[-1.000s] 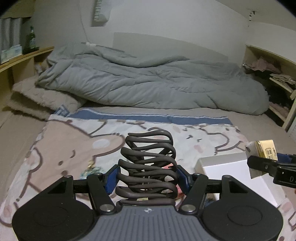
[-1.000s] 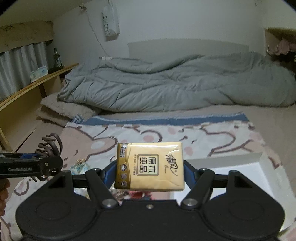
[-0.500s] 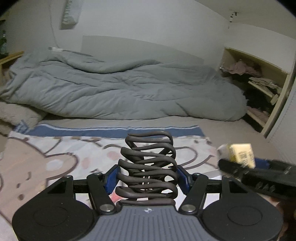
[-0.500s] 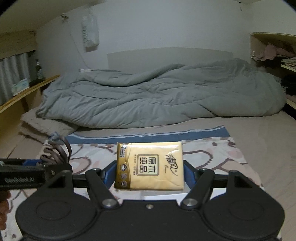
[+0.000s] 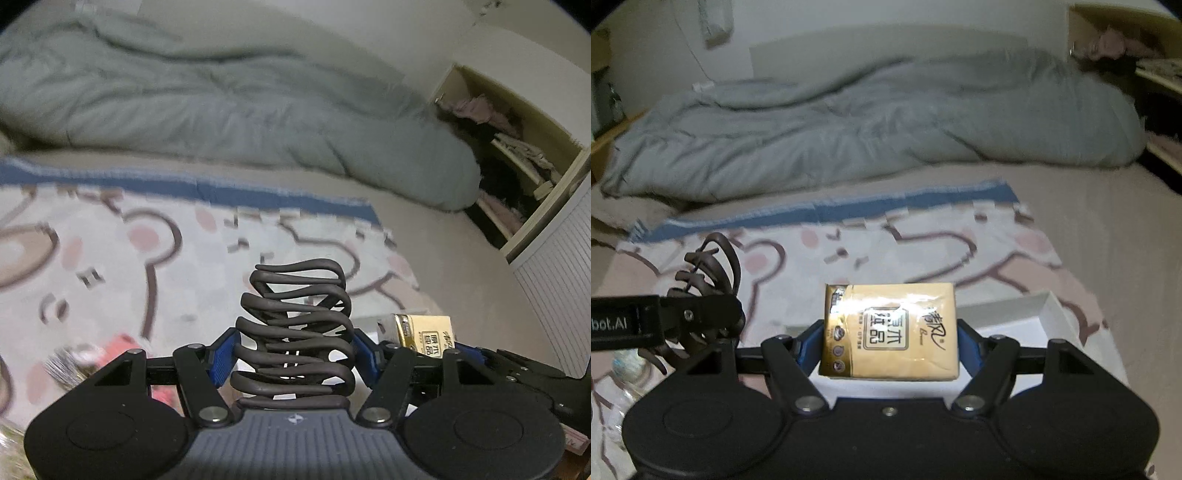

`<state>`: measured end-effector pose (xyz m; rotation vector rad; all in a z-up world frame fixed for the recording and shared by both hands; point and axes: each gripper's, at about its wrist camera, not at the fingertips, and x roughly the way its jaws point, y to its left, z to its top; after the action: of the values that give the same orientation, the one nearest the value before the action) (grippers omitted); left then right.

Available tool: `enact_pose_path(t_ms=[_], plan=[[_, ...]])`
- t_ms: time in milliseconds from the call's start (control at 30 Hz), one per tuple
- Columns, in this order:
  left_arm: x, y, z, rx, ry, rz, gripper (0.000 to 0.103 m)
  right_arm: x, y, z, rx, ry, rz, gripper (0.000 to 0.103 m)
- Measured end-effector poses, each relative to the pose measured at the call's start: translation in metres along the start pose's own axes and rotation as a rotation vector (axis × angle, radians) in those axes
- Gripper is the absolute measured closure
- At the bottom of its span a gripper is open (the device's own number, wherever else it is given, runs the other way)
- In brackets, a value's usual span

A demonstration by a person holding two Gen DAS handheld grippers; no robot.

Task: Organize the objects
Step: 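Carry the hair tie and tissue pack over the white box with both tools, then open both tools to drop the hair tie and tissue pack into the box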

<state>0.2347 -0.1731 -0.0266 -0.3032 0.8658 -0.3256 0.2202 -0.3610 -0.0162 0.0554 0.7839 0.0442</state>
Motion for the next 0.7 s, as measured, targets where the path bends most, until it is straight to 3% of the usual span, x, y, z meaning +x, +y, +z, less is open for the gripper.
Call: enact_pose_path(t_ms=[233, 500, 633, 700], plan=[[0.044, 0.000, -0.015, -0.026, 0.077, -0.026, 0.039, 0.038, -0.016, -0.016, 0.009, 0.092, -0.013, 0.030], [0.076, 0.006, -0.022, -0.048, 0.110, 0.017, 0.038, 0.065, -0.030, -0.026, 0.047, 0.160, -0.028, 0.030], [0.076, 0.008, -0.022, -0.040, 0.108, 0.004, 0.028, 0.075, -0.034, -0.028, 0.066, 0.176, -0.023, 0.030], [0.073, 0.006, -0.021, -0.016, 0.097, 0.008, 0.028, 0.079, -0.035, -0.029, 0.073, 0.183, -0.020, 0.030]])
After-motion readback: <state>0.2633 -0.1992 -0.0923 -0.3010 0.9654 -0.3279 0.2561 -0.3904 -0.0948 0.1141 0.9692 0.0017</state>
